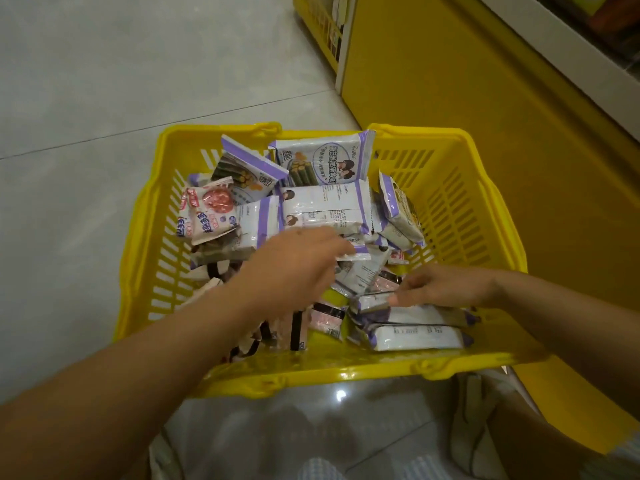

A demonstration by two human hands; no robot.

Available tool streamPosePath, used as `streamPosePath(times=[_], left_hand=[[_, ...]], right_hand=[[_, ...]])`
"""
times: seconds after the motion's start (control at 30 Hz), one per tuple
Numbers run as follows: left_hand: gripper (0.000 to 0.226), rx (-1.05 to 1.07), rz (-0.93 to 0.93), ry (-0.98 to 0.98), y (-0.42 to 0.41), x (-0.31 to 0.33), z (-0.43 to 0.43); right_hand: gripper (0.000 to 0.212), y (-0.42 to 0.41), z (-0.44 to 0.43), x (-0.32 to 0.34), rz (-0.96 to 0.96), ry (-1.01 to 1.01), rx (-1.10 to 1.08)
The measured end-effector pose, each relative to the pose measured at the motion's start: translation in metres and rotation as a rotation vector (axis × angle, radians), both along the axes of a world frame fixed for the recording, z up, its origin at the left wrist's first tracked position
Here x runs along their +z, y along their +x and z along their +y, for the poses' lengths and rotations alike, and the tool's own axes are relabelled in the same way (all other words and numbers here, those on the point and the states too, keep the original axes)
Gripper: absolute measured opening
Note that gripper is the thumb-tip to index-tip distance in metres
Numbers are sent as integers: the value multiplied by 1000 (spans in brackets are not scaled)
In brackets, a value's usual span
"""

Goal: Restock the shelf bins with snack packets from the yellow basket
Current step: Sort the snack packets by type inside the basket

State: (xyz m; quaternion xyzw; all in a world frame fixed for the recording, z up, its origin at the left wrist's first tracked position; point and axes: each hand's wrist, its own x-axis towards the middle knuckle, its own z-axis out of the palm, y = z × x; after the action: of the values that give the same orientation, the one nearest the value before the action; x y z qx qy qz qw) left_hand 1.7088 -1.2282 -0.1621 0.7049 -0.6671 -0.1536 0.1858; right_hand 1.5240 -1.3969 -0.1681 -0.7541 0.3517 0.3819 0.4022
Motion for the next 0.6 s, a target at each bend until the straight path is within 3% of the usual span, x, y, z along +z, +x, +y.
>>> streamPosePath(times=[0.1, 0.2, 0.4, 0.6], left_hand=[[38, -97, 271, 370, -33, -23, -17], [43, -145, 454, 547, -49, -38, -29], [37, -137, 608, 627, -49, -43, -37], [39, -150, 669, 609, -45, -49, -33]], right_hand=[[42, -3, -7, -6, -27, -31, -3], [33, 2, -16, -19, -59, -138, 9], [66, 18, -28, -65, 8, -296, 45], [73, 25, -35, -105, -46, -269, -18]])
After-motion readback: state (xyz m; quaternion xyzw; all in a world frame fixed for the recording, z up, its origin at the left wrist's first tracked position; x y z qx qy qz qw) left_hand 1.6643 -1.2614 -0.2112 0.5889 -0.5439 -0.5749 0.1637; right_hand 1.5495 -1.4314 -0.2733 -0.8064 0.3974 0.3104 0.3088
